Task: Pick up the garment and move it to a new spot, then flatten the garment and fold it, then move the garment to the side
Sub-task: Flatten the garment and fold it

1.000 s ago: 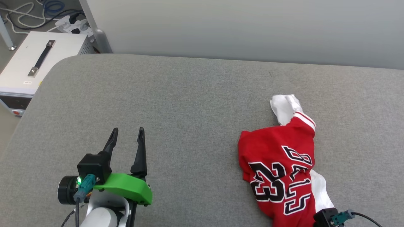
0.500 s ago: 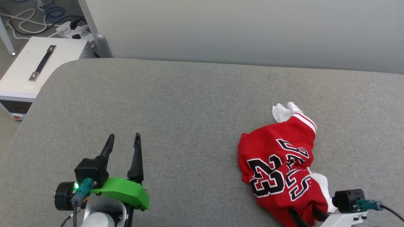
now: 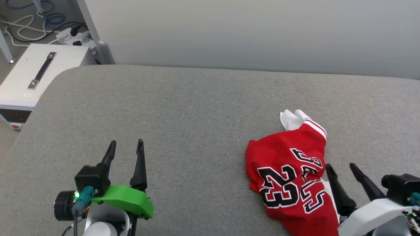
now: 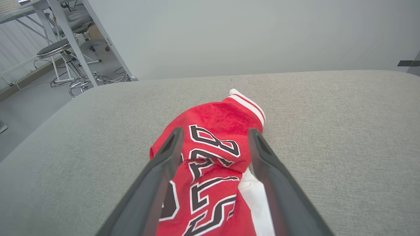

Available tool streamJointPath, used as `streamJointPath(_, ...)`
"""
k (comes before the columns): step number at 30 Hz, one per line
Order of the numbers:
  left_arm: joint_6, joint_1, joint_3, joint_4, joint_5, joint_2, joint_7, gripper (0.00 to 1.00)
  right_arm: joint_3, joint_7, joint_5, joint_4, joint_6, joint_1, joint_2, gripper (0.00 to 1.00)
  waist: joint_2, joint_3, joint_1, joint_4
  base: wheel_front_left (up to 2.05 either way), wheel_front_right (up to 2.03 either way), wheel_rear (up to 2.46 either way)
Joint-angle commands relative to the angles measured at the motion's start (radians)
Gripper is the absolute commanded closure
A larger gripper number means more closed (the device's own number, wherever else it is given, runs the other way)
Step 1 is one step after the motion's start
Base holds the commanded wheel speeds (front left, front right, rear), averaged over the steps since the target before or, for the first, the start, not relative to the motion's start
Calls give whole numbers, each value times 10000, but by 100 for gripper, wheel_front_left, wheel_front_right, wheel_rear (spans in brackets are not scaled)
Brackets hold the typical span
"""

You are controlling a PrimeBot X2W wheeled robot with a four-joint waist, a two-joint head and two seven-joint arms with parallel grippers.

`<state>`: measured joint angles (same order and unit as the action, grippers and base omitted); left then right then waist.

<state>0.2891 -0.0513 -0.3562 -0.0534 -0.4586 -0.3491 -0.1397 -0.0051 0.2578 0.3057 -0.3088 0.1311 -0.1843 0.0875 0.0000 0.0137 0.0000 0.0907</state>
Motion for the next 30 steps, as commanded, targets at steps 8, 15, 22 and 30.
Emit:
streamJointPath(8,132,26,13,-135,-39,-50,-21,0,-1535,263,-1,647,-4,345,142,0,0,268,0,-1,0,0,0)
streamJointPath(15,153,-181,-47,-164,-19,49,-127,0,-1916,1694,851,2124,-4,638,1114,0,0,782,0,81,0,0,0)
streamJointPath(22,123,-545,-162,-109,42,216,-292,0,-996,3195,1611,2830,-4,1112,1970,0,0,1516,0,271,0,0,0)
streamJointPath(30,11,-967,-304,208,51,476,-548,0,526,3862,2255,3611,-4,1638,2687,0,0,2082,0,555,0,0,0)
